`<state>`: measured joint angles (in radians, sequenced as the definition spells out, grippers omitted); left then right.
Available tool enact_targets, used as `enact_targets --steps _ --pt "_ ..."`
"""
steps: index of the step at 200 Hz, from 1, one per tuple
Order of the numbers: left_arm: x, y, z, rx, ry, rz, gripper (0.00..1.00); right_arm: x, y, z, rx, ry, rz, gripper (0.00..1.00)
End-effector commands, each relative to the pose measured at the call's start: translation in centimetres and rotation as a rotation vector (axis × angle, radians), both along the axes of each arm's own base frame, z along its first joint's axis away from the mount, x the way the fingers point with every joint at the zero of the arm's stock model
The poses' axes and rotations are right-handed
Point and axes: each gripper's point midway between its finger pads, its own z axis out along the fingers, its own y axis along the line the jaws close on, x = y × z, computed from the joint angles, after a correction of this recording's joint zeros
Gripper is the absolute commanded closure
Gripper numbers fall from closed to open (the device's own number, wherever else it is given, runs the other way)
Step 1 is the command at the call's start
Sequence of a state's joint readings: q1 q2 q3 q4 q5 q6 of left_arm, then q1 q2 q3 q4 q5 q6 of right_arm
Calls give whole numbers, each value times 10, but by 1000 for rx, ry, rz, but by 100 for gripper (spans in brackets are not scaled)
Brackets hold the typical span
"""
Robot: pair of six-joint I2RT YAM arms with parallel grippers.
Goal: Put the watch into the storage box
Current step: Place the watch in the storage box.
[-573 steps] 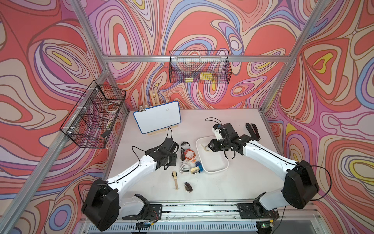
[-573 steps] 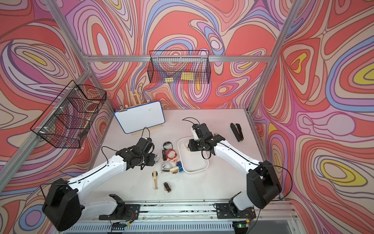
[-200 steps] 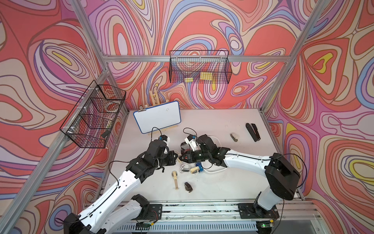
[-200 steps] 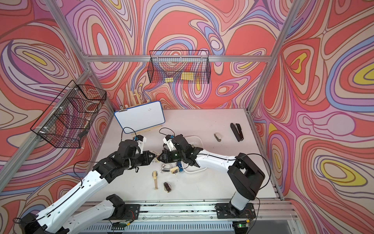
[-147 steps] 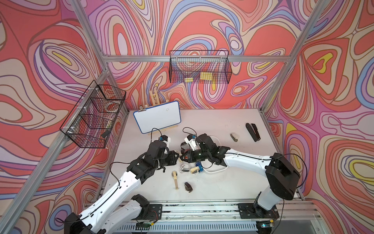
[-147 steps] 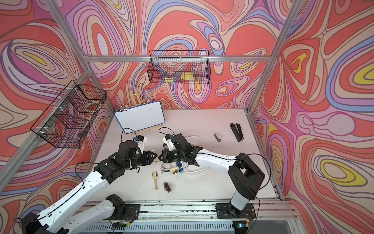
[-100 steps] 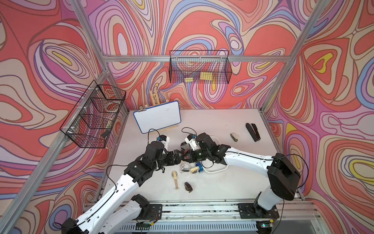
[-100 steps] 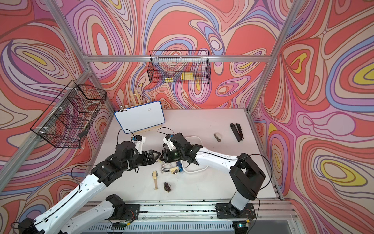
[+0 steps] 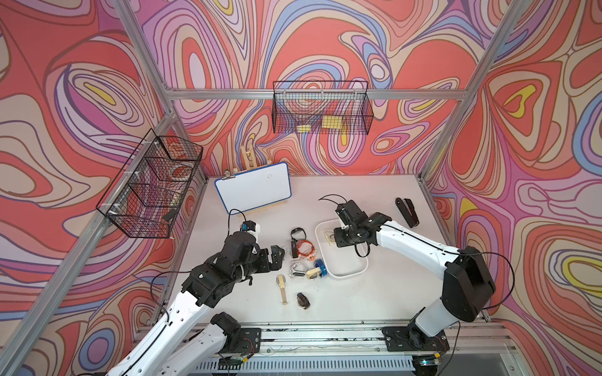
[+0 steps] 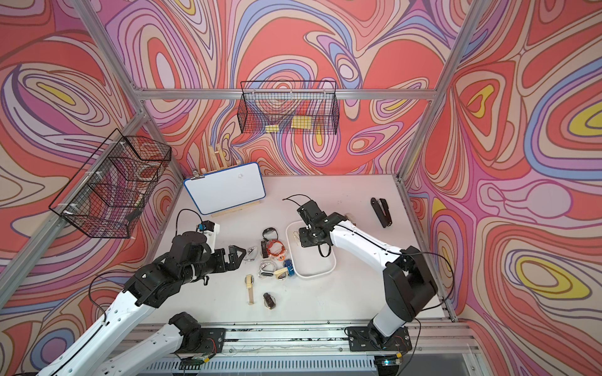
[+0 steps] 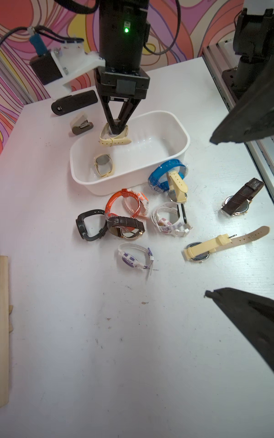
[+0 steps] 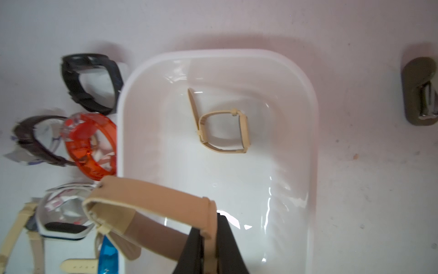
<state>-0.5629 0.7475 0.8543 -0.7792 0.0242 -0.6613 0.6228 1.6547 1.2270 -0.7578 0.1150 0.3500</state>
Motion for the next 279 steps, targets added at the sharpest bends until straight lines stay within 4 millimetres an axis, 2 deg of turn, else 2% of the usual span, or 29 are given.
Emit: enact_targets --steps 1,20,27,54,70,86,101,120,123,140,175,192,212,235,263,279 --pt "-13 12 -6 63 22 -3 0 -4 -27 -26 -183 66 23 97" --pt "-17 15 -10 72 26 -4 0 -5 -30 -40 -215 90 36 96" --pt "-18 16 -12 77 30 -5 1 -5 -32 -52 -243 116 36 96" --pt "-20 13 -22 80 57 -21 1 -3 -31 -65 -268 143 45 93" --pt "-21 11 -25 77 62 -28 1 0 -30 -69 -273 142 44 86" --pt "-22 10 -28 72 65 -33 0 1 -29 -69 -268 141 45 70" --pt "-23 8 -31 71 79 -43 1 4 -27 -58 -247 111 39 59" --pt "-25 8 -36 84 101 -49 0 7 -17 -34 -170 61 43 46" --pt "-25 9 -37 87 103 -48 0 7 -16 -22 -146 38 43 43" --pt "-25 10 -43 110 127 -43 0 5 -6 9 -55 -15 64 29" --pt "-26 1 -60 131 204 -61 0 -15 7 70 137 -117 134 17" --pt "-32 -6 -70 152 237 -85 0 -30 9 92 220 -147 166 13" --pt "-43 -17 -80 162 270 -120 0 -47 7 106 288 -163 177 6" --pt "-59 -23 -95 165 306 -124 1 -62 6 112 345 -166 184 2" --pt "-70 -19 -118 179 340 -94 5 -73 2 111 394 -176 173 2" --pt "-69 -21 -123 171 331 -88 9 -75 -1 108 384 -176 162 2"
